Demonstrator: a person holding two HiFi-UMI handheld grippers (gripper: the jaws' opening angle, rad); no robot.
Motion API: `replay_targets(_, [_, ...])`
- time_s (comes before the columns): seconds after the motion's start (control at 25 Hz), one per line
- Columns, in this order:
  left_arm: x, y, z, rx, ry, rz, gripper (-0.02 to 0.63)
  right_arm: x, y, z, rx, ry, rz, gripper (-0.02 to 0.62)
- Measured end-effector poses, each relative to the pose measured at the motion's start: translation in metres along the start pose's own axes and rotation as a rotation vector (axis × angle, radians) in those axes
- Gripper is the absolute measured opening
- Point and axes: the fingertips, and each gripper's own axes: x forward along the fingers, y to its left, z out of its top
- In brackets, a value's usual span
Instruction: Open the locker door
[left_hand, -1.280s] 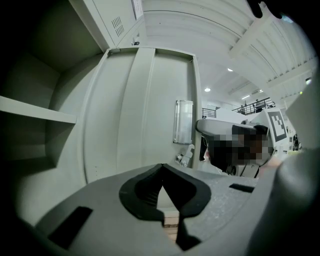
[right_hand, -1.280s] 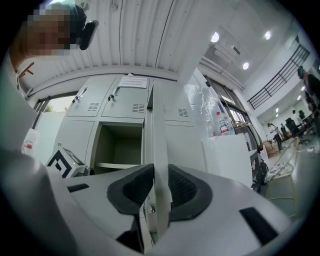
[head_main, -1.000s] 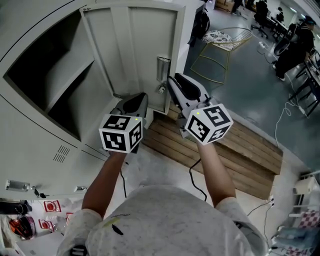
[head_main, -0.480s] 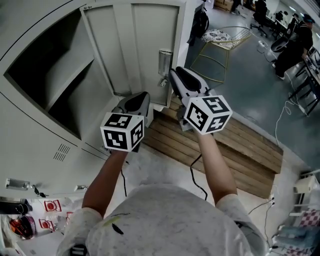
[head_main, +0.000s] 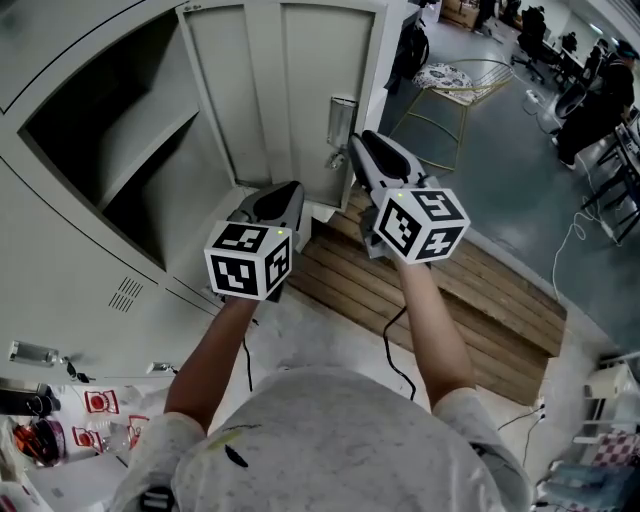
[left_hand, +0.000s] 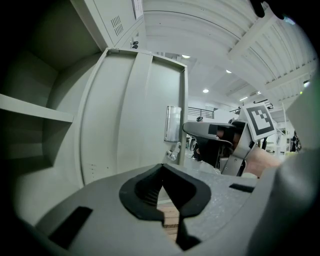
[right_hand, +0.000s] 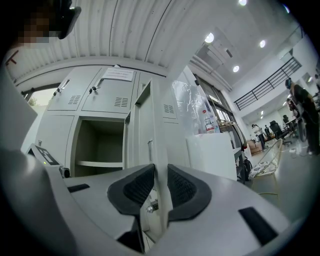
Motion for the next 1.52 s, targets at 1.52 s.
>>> replay_targets(1.52, [-0.087,0.006,-0.014,-0.064,-0.017,0.294,0.006,-0.032,0.093,-0.013,-0.027,0.047,0.302,0.018])
